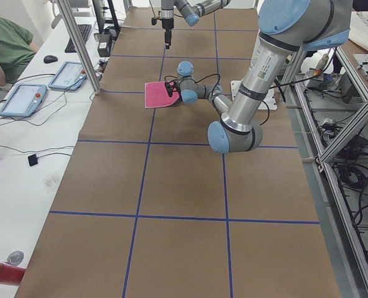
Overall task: Fold towel twice with both arms
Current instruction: 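Grasp the towel corner with the left gripper while the right gripper reaches the opposite corner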
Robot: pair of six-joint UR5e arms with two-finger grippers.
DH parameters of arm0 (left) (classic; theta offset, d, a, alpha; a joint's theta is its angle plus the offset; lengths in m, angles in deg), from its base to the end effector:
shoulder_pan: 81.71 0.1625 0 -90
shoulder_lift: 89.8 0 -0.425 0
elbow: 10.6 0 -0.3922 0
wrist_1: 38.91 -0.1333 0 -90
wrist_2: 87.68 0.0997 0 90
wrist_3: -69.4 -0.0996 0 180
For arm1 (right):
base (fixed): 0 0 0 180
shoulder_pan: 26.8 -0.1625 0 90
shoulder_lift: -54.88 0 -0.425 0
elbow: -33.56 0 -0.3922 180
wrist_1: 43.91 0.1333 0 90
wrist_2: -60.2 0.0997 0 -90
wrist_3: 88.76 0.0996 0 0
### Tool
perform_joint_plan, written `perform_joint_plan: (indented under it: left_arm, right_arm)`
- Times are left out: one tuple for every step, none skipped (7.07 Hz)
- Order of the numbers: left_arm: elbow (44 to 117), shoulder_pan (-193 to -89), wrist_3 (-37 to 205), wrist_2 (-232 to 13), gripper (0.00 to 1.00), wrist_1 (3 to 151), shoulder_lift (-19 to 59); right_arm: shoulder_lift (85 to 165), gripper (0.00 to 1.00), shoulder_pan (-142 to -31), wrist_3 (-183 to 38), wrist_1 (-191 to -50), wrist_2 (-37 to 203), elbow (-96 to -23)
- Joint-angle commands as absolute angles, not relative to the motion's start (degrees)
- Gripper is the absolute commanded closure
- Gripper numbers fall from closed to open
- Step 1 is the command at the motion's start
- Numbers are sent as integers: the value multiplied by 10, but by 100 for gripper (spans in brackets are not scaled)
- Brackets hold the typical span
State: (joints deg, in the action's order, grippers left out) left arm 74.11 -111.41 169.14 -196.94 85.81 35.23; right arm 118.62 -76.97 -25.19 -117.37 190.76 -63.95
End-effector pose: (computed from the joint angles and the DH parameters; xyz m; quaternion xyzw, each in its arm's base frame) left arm 0.5690 -0.4402 0.2665 -0.0482 0.5424 -0.1974 0.8152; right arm -0.3547 -0.5323 0.2972 0.0009 -0.5074 0.0305 0.8612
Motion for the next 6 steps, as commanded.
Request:
perform_joint_plan:
  left_arm:
    - [741, -1114, 1692, -1969, 100, 858, 354]
    - [741, -1115, 1691, -1970, 100, 858, 354]
    - [741, -1114, 1691, -1969, 100, 858, 354]
    - [741, -1114, 1692, -1970, 100, 858, 354]
    - [741, -1115, 1691, -1970, 100, 858, 354]
    - [745, -1118, 1690, -1972, 100, 858, 354]
  right_arm:
    - [1171, 1, -687, -119, -1098, 1807, -616]
    - [1168, 2, -665, -58, -1037, 1777, -583]
    - [1154, 2, -650, -29, -1007, 1760, -553]
    - [1143, 2, -637, -19, -1006, 1743, -538]
    - [1143, 2, -629, -8, -1006, 1739, -537]
    - [1142, 2, -619, 11, -1005, 1738, -537]
